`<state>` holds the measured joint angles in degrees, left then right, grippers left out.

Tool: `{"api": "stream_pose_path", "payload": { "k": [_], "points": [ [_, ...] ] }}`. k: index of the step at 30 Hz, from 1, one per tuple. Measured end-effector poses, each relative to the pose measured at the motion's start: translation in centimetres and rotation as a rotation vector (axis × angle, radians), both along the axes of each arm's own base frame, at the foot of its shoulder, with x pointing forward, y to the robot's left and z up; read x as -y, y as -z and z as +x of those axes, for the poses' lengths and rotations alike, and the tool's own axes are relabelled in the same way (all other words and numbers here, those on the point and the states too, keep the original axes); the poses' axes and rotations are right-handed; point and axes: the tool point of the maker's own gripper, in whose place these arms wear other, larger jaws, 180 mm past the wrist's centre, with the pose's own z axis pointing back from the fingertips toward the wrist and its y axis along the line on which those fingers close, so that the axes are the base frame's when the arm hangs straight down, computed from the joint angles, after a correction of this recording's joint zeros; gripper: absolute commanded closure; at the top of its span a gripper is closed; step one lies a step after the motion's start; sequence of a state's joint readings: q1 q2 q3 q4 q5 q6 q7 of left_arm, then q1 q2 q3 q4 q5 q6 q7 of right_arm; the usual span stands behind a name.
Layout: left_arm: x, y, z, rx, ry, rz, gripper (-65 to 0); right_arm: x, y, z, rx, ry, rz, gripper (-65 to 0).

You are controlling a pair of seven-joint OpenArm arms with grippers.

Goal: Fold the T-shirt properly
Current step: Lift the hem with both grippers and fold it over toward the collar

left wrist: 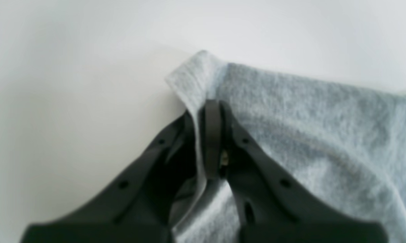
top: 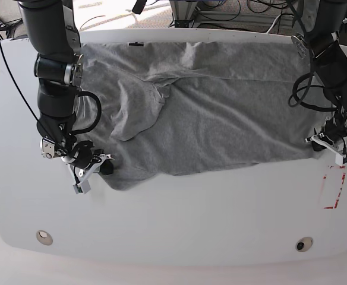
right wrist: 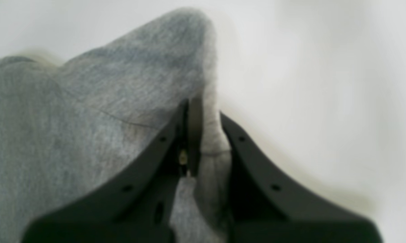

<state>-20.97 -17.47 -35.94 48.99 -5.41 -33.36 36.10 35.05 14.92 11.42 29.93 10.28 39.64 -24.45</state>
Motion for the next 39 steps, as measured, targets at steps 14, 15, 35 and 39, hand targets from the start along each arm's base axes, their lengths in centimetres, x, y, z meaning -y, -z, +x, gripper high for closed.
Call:
{"api": "stream_pose_path", "payload": {
  "k": [14,15,35,39],
  "points": [
    [0.0,-5.4,1.2,0.075,0.136,0.14,0.0,1.3,-4.2,0.2,0.032,-0.109,-0.208,0.0],
    [-0.1,-5.7,1.2,0.076,0.137,0.148,0.0,1.3,-4.7,0.3,0.038,-0.114,-0.22,0.0],
    [-0.4,-8.4,-2.4,0.106,0.187,0.324,0.0,5.3,-10.2,-5.3,0.055,-0.078,-0.464,0.0],
    [-0.4,-7.8,-4.0,0.085,0.201,0.349,0.0,5.7,-10.7,-8.0,0.043,-0.047,-0.504,0.0]
  ]
}}
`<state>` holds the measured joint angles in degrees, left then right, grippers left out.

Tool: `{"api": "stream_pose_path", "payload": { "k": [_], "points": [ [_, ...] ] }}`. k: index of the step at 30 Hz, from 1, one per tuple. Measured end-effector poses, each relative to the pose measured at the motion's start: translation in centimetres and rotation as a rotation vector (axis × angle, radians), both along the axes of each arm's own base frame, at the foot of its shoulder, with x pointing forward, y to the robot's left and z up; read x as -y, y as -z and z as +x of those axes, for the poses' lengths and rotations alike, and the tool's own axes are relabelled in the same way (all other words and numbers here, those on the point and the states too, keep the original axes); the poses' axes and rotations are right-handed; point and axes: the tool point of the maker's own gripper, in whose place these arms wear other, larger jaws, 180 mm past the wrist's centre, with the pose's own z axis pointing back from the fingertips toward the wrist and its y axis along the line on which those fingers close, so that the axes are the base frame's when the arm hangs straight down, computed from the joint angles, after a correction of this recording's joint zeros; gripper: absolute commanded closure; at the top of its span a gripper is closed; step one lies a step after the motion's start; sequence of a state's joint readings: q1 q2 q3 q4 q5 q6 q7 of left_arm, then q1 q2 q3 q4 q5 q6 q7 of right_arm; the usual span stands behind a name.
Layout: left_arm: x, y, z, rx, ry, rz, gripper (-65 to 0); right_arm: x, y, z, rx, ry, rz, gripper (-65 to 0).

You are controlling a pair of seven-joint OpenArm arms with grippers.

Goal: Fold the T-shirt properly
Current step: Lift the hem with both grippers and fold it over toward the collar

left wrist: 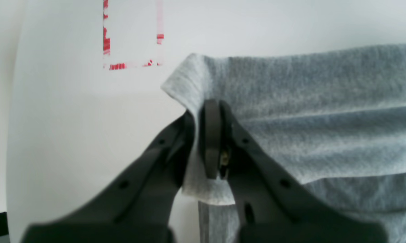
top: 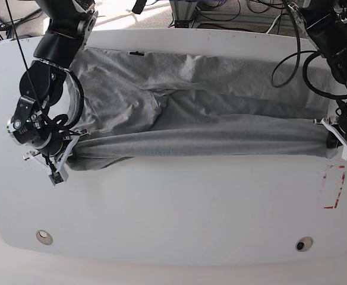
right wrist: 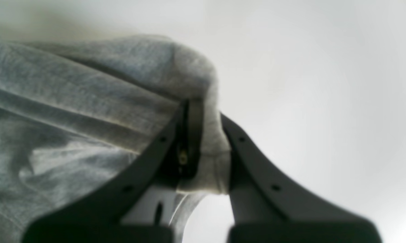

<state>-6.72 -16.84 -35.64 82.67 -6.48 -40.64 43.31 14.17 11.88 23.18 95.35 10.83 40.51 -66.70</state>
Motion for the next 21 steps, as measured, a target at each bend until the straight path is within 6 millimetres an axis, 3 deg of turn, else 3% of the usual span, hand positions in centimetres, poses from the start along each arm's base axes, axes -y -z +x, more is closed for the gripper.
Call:
{"api": "stream_pose_path", "payload": {
  "k": [3,8,18,21],
  "points": [
    [0.1,1.0,-1.4,-0.037,0.006,0.01,0.0,-0.1,-0.6,-1.7,0.0,0.003,-0.042,0.0],
    [-0.1,2.1,-3.5,-0.077,0.008,0.029,0.0,-0.5,0.0,-4.9,-0.044,0.003,-0.09,0.0],
    [-0.2,4.4,-7.4,-0.173,0.018,0.051,0.0,-0.6,3.5,-10.5,-0.17,-0.002,-0.104,0.0],
    [-0.2,4.9,-8.2,-0.192,0.02,0.053,0.0,-0.3,4.5,-12.0,-0.204,0.022,-0.088,-5.2]
  ]
}}
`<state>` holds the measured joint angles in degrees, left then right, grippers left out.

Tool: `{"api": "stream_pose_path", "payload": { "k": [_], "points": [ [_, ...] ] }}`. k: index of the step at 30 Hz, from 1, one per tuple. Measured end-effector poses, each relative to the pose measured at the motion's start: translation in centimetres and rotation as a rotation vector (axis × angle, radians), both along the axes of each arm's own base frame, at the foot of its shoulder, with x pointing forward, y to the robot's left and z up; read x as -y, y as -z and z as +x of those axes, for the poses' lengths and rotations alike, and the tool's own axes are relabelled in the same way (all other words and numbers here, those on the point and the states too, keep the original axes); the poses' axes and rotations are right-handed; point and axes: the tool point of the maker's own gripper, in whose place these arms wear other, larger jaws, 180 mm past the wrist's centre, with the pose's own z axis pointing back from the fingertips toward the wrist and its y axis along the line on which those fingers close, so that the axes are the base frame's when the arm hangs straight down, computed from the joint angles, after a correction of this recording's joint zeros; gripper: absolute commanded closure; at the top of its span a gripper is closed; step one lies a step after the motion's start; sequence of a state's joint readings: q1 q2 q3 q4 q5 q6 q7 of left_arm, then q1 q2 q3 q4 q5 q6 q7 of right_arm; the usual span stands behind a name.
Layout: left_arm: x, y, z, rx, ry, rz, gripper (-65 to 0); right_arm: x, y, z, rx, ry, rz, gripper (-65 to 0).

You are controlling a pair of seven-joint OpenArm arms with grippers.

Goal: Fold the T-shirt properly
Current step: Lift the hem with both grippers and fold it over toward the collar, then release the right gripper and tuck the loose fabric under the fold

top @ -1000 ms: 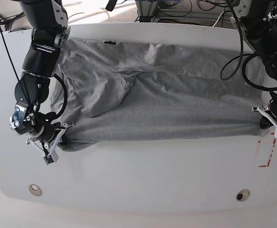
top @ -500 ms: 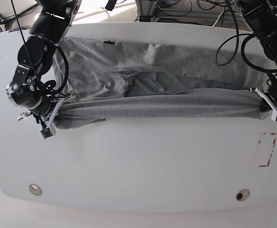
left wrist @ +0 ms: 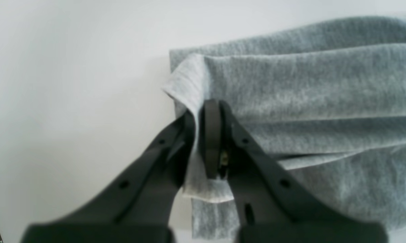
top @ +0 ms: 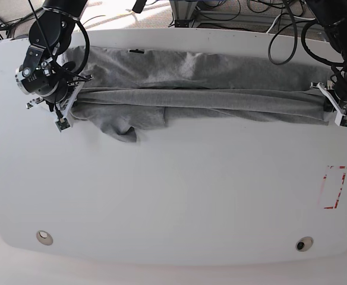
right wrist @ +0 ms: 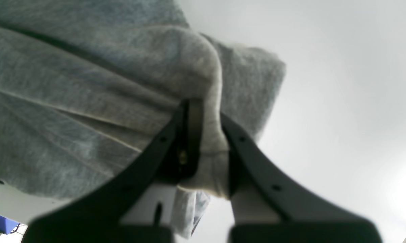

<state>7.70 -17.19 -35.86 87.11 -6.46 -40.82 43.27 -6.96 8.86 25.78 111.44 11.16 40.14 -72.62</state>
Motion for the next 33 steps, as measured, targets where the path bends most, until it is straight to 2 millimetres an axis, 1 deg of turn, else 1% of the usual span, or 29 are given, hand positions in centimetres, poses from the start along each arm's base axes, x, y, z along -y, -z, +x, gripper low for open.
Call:
{"api": "stream_pose_path", "payload": {
  "k": [2,3,5,6,8,10,11,12,14,17,21,24,26,28,31,33],
  "points": [
    [0.0,0.3,-0.6,-0.014,0.001,0.001,0.0,0.1,0.6,-0.9,-0.019,0.027,0.01,-13.6],
    [0.0,0.5,-0.9,-0.023,0.002,0.003,-1.7,0.1,0.8,-1.3,-0.027,0.036,0.016,-20.0],
    [-0.1,0.9,-1.6,-0.045,0.005,0.012,-7.6,0.4,1.3,-2.1,-0.043,0.057,0.02,-28.4],
    [-0.2,1.1,-1.9,-0.053,0.005,0.014,-14.7,0.6,1.4,-2.4,-0.049,0.063,0.016,-34.6],
    [-0.3,1.3,-2.3,-0.067,0.001,0.023,-26.9,0.7,1.7,-3.0,-0.063,0.075,0.017,-41.5],
    [-0.4,1.4,-2.4,-0.07,0.001,0.024,-42.4,0.8,1.9,-3.3,-0.064,0.1,0.029,-45.0],
    [-0.4,1.3,-2.4,-0.069,0.001,0.025,-47.2,1.0,1.7,-3.3,-0.055,0.118,0.035,-45.2],
    [-0.4,1.3,-2.4,-0.068,0.0,0.026,-50.6,1.3,1.3,-3.2,-0.04,0.138,0.032,-45.2],
    [-0.5,1.1,-2.3,-0.065,-0.002,0.031,-49.4,1.0,0.2,-2.5,0.007,0.155,0.054,-45.2],
    [-0.6,0.7,-2.1,-0.056,0.003,0.043,-48.8,-1.1,-1.5,-0.6,0.102,0.102,0.174,-45.2],
    [-0.3,-1.1,-1.2,-0.013,0.024,0.078,-48.6,-2.5,-3.2,1.1,0.177,0.06,0.259,-45.2],
    [-0.3,-2.1,-0.9,-0.005,0.027,0.1,-48.6,-4.1,-3.3,2.0,0.179,0.009,0.298,-45.2],
    [-0.3,-2.4,-0.8,-0.004,0.03,0.109,-48.6,-5.7,-3.2,2.6,0.17,-0.04,0.312,-45.2],
    [-0.2,-2.9,-0.6,0.006,0.035,0.116,-48.6,-6.7,-3.6,3.0,0.184,-0.071,0.334,-45.2],
    [-0.2,-3.1,-0.6,0.007,0.035,0.123,-48.6,-8.1,-3.3,3.2,0.166,-0.118,0.326,-45.2],
    [-0.1,-3.0,-0.6,0.007,0.035,0.119,-48.6,-9.6,-3.4,3.8,0.171,-0.165,0.338,-45.2]
  ]
}}
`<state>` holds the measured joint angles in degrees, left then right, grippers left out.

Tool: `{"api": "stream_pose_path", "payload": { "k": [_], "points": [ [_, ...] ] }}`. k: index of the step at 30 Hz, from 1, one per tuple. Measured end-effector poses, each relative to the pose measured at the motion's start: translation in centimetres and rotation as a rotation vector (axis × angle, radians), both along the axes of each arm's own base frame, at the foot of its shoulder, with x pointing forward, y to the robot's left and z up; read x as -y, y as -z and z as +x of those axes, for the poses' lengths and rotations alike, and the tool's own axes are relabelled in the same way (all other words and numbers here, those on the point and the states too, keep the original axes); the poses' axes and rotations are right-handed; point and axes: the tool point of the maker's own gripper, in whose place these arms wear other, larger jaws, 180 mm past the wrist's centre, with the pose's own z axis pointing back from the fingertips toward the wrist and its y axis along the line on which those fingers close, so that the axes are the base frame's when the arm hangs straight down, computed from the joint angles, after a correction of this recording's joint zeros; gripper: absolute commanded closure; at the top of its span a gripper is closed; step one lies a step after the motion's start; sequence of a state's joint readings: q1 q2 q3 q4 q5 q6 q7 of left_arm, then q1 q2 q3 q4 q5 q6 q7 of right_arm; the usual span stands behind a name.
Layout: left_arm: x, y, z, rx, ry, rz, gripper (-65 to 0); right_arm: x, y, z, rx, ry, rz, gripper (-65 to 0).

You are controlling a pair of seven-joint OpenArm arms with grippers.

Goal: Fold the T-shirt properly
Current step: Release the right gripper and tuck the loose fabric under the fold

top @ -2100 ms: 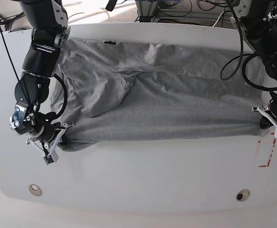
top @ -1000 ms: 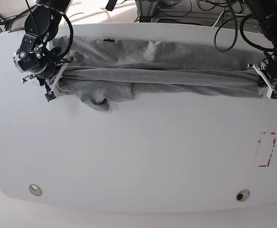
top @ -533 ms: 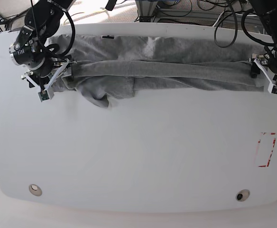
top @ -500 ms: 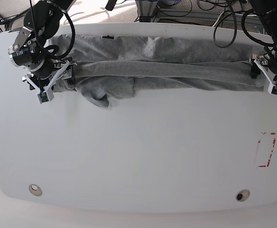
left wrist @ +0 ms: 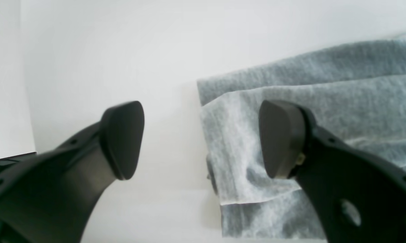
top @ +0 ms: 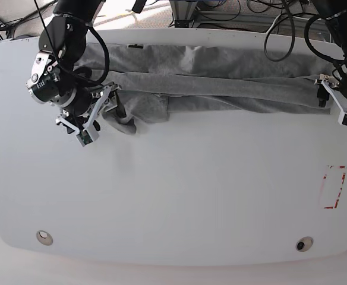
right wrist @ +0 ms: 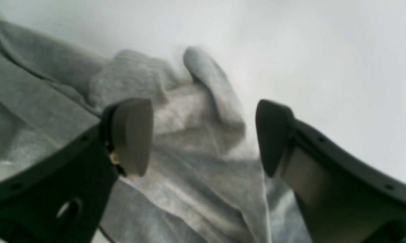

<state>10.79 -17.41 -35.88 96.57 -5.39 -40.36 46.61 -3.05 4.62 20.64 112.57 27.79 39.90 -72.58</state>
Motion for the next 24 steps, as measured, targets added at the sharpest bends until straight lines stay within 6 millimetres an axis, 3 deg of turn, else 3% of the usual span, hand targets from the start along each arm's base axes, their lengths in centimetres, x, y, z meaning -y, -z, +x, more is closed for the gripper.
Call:
{"api": "stream_pose_path", "payload": {
  "k": [5,8,13,16,20,21,24],
  "points": [
    [0.0,0.1,-0.1,-0.007,0.001,0.001,-48.6,-1.7,1.5,2.0,-0.017,-0.056,-0.051,-45.2],
    [0.0,0.2,-0.1,-0.007,-0.001,-0.001,-48.5,-1.6,3.9,2.3,-0.086,-0.06,-0.073,-45.2],
    [0.1,0.2,-0.2,-0.005,0.001,-0.003,-48.5,-1.6,5.4,3.6,-0.102,-0.046,-0.035,-43.3],
    [-0.1,0.3,-0.3,-0.011,-0.003,0.002,-48.5,-1.6,6.3,4.3,-0.118,-0.044,-0.006,-30.8],
    [0.0,0.2,-0.2,-0.009,-0.001,-0.001,-48.5,-1.1,7.6,4.0,-0.162,-0.035,-0.001,-2.7],
    [0.0,0.2,-0.2,-0.009,-0.001,-0.001,-48.5,-1.1,7.8,3.9,-0.168,-0.035,0.001,0.0],
    [0.0,0.2,-0.2,-0.009,-0.001,-0.001,-48.5,-1.2,7.8,3.9,-0.17,-0.035,0.005,0.0]
  ]
}}
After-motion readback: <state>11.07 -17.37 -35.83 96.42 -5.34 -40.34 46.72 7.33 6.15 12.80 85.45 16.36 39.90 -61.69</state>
